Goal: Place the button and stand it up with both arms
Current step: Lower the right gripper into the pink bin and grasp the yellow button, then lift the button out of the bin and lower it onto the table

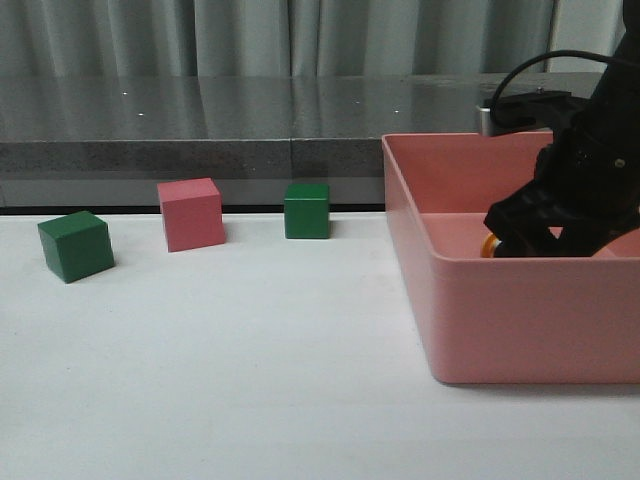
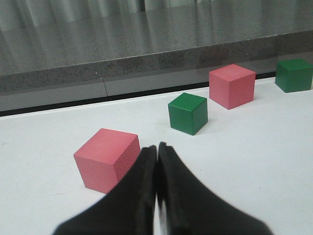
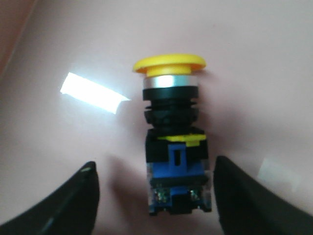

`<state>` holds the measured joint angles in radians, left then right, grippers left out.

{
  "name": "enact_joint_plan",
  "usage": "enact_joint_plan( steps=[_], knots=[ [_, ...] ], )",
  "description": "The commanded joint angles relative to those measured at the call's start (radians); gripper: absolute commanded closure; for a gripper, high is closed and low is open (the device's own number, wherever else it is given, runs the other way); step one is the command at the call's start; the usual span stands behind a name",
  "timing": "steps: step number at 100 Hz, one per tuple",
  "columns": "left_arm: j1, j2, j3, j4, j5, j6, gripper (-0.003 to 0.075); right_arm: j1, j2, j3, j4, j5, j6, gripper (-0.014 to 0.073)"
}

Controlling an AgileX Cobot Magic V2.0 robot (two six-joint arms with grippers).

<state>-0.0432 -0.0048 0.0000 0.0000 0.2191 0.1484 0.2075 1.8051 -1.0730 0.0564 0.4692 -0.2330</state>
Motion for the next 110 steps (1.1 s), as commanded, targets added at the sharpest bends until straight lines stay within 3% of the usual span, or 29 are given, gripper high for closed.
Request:
enact_joint_plan(
  steps=[1,12,24,52,70,88,110],
  knots=[
    [0.001,-0.031,0.046,-0.013,-0.076,-0.008,0.0740,-0.004,-0.039,-0.031,-0.007,-0.036,-0.013,0.0258],
    [0.001,-0.031,0.046,-0.013,-0.076,-0.008,0.0740,-0.004,-0.039,-0.041,-0.007,-0.017,-0.013,0.0527],
    [0.001,-0.031,0.046,-0.013,-0.076,-0.008,0.0740,-0.004,-0.041,-0.094,-0.007,0.067,-0.013,0.0662],
    [0.001,-0.031,0.046,-0.013,-0.076,-0.008,0.0740,0.060,-0.131,-0.368,0.000,0.303,-0.064,0.0664],
    [0.001,-0.031,0.046,-0.013,-0.076,-0.008,0.0740,0.202,-0.119,-0.530,0.082,0.393,-0.387,0.0664],
    [0.001,-0.031,0.046,-0.013,-0.076,-0.008,0.0740,0.317,-0.030,-0.585,0.230,0.407,-0.699,0.0664],
    [0.001,-0.031,0.046,-0.013,-0.076,-0.008,0.0740,0.397,0.136,-0.629,0.241,0.406,-0.857,0.0664]
  ],
)
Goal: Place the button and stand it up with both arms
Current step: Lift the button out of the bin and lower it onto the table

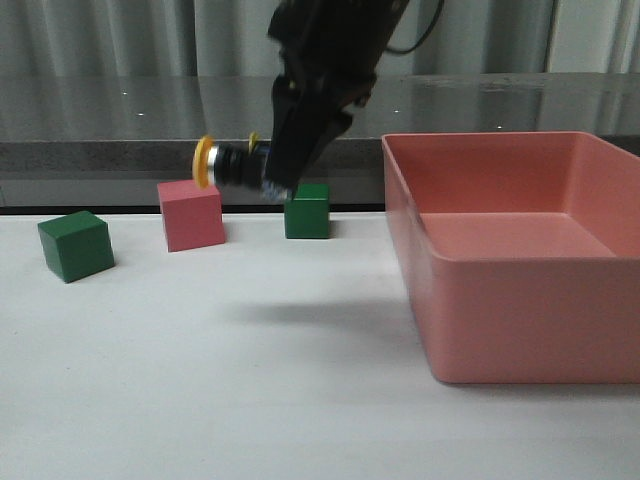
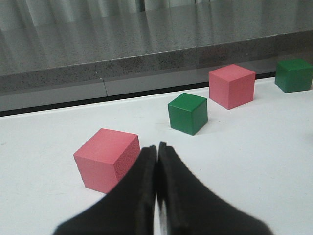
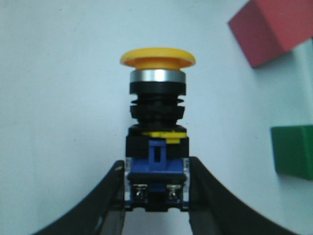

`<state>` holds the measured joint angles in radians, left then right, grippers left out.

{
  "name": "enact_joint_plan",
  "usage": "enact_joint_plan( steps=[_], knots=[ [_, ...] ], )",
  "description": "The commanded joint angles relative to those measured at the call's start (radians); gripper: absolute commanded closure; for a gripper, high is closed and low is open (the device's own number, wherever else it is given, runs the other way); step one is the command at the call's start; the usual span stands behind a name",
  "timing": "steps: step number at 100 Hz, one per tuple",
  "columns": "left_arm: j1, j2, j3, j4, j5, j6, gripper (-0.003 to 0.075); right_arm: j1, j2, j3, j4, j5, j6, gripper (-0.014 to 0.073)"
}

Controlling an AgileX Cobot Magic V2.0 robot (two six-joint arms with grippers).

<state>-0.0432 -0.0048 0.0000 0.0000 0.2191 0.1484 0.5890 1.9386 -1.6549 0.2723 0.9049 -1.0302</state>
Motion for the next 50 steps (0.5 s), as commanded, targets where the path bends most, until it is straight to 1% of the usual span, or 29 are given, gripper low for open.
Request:
enact_joint_plan(
  steps=[1,20,31,40,41,44,46,47,50],
  knots=[
    [0.001,-0.031,0.046,-0.013,-0.076,-0.008,0.0740,0.019,0.008,-0.049,0.025,-0.030,-0.066,0.0664],
    [0.001,-0.031,0.046,-0.013,-0.076,-0.008,0.0740,0.040,0.137,-0.097,0.019,-0.057,-0.084,0.0664],
    [0.001,-0.031,0.046,-0.013,-0.076,-0.008,0.0740,0.042,0.178,-0.128,0.019,-0.065,-0.084,0.0664],
    [0.001,-0.031,0.046,-0.013,-0.076,-0.008,0.0740,0.042,0.199,-0.143,0.020,-0.058,-0.084,0.0648],
    [0.001,-0.031,0.046,-0.013,-0.076,-0.008,0.0740,0.042,0.201,-0.144,0.020,-0.057,-0.084,0.0591],
    [0.001,-0.031,0.046,-0.013,-0.076,-0.008,0.0740,0.042,0.204,-0.146,0.020,-0.054,-0.084,0.0568],
    [0.001,-0.031,0.046,-0.013,-0.076,-0.008,0.0740,0.042,0.208,-0.146,0.020,-0.052,-0.084,0.0536],
    [0.001,-0.031,0.046,-0.013,-0.076,-0.008,0.0740,0.042,0.208,-0.147,0.020,-0.053,-0.084,0.0536],
    [0.001,-0.031,0.046,-0.013,-0.076,-0.008,0.0740,0.042,0.209,-0.147,0.020,-0.048,-0.084,0.0480]
  ],
)
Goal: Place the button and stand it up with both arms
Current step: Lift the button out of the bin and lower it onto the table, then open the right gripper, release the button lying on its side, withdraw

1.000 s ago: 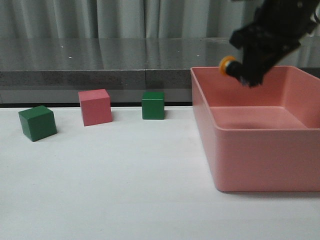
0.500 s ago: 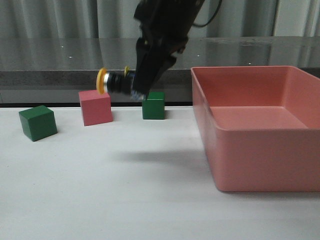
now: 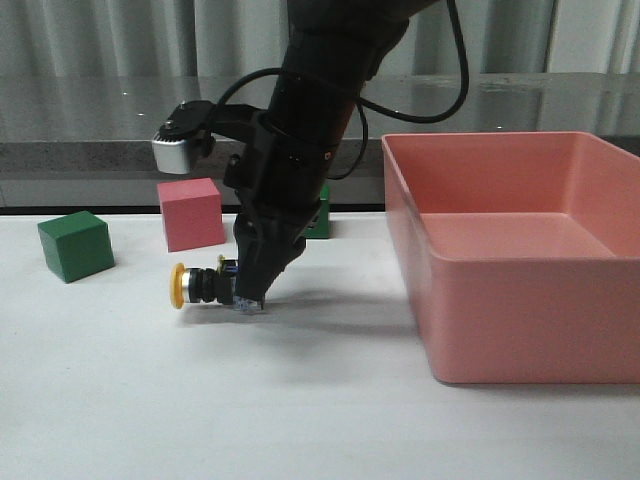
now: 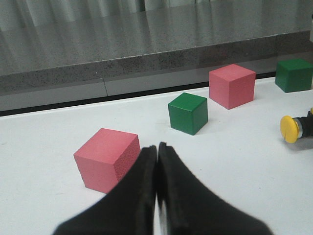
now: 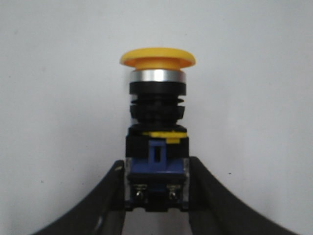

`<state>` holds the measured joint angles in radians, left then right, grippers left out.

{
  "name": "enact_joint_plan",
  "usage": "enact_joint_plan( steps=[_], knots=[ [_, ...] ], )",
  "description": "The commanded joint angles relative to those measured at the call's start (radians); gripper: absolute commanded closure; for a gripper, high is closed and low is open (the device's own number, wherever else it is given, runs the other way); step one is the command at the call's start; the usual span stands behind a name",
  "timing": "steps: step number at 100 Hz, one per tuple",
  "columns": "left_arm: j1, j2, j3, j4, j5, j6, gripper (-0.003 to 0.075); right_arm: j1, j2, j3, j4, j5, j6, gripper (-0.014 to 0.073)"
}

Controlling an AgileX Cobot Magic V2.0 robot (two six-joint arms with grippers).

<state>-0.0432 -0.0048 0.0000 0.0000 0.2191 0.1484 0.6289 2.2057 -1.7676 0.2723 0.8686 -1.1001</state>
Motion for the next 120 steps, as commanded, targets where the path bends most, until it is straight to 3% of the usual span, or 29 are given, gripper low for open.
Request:
enact_joint_plan(
  steps=[1,16,23,29,39,46,63,71,100,120],
  knots=[
    [0.001,-0.031,0.046,-0.013,-0.076,-0.008,0.0740,0.002,-0.057,-0.034,0.020,-0.010,-0.013,0.0466],
    [0.001,-0.031,0.046,-0.013,-0.076,-0.008,0.0740,0.002,-0.060,-0.037,0.020,0.006,0.007,0.0109],
    [0.001,-0.031,0.046,-0.013,-0.076,-0.008,0.0740,0.001,-0.065,-0.054,0.020,0.006,0.046,0.0010],
    [0.001,-0.031,0.046,-0.013,-0.076,-0.008,0.0740,0.000,-0.074,-0.082,0.016,0.020,0.095,-0.0006],
    [0.001,-0.031,0.046,-0.013,-0.076,-0.008,0.0740,-0.007,-0.102,-0.141,0.014,0.066,0.165,0.0030],
    [0.001,-0.031,0.046,-0.013,-0.076,-0.008,0.0740,-0.019,-0.135,-0.185,0.013,0.102,0.232,0.0125],
    [0.001,-0.031,0.046,-0.013,-0.076,-0.008,0.0740,-0.100,-0.251,-0.205,0.013,0.130,0.370,0.0550],
    [0.001,-0.031,0.046,-0.013,-0.076,-0.008,0.0740,-0.161,-0.309,-0.202,0.013,0.130,0.445,0.0680],
    [0.001,-0.031,0.046,-0.013,-0.076,-0.008,0.0740,-0.416,-0.495,-0.165,0.009,0.161,0.651,0.0670],
    [0.001,-0.031,0.046,-0.013,-0.076,-0.008,0.0740,-0.538,-0.727,0.171,-0.024,-0.047,0.679,0.0670]
  ],
)
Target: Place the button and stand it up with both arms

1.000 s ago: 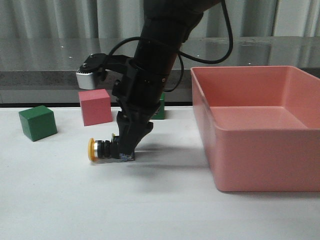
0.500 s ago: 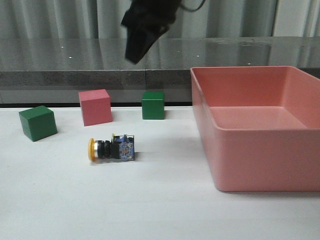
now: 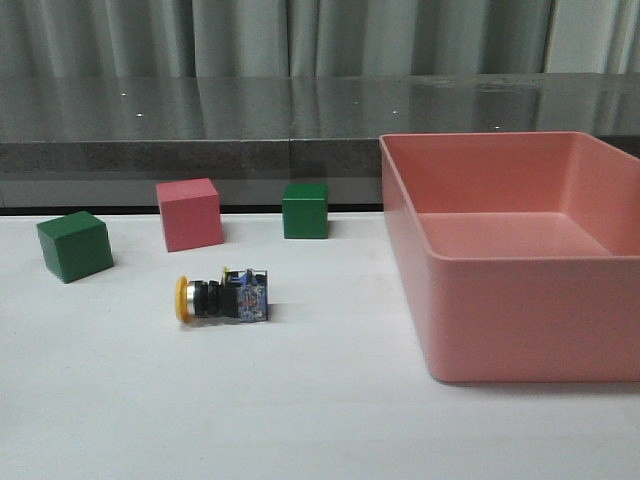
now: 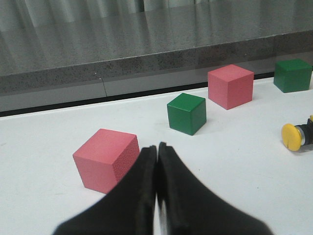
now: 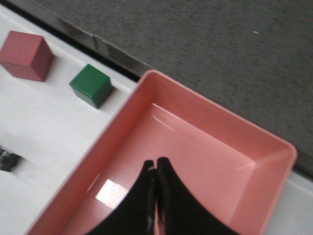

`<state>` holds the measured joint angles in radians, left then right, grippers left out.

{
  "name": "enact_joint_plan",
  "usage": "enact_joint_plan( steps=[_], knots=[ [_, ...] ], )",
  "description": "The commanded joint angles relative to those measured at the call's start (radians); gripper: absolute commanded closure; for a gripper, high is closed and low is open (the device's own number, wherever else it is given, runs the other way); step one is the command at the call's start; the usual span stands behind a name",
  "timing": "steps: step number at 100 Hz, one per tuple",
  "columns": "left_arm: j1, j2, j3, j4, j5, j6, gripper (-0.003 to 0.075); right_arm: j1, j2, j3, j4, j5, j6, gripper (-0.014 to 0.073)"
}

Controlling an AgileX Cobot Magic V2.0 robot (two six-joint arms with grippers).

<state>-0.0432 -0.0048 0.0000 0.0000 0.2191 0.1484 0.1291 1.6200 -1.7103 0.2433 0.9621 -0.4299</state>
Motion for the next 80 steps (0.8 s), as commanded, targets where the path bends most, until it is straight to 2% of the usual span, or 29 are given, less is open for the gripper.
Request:
enact_joint_plan(
  steps=[1,20,34,51,80],
  knots=[
    [0.001,-0.031,0.046,-0.013,-0.076,-0.008,0.0740,-0.045,-0.151,0.130,0.005,-0.151,0.009,0.0670],
    [0.001,-0.031,0.046,-0.013,-0.076,-0.008,0.0740,-0.103,-0.452,0.590,0.005,-0.428,0.009,0.0670],
    [0.001,-0.031,0.046,-0.013,-0.076,-0.008,0.0740,-0.105,-0.669,0.871,0.005,-0.554,0.009,0.0670],
    [0.001,-0.031,0.046,-0.013,-0.076,-0.008,0.0740,-0.106,-0.914,1.095,0.005,-0.578,0.009,0.0670],
    [0.001,-0.031,0.046,-0.013,-0.076,-0.008,0.0740,-0.106,-1.289,1.276,0.006,-0.511,0.009,0.0670]
  ],
)
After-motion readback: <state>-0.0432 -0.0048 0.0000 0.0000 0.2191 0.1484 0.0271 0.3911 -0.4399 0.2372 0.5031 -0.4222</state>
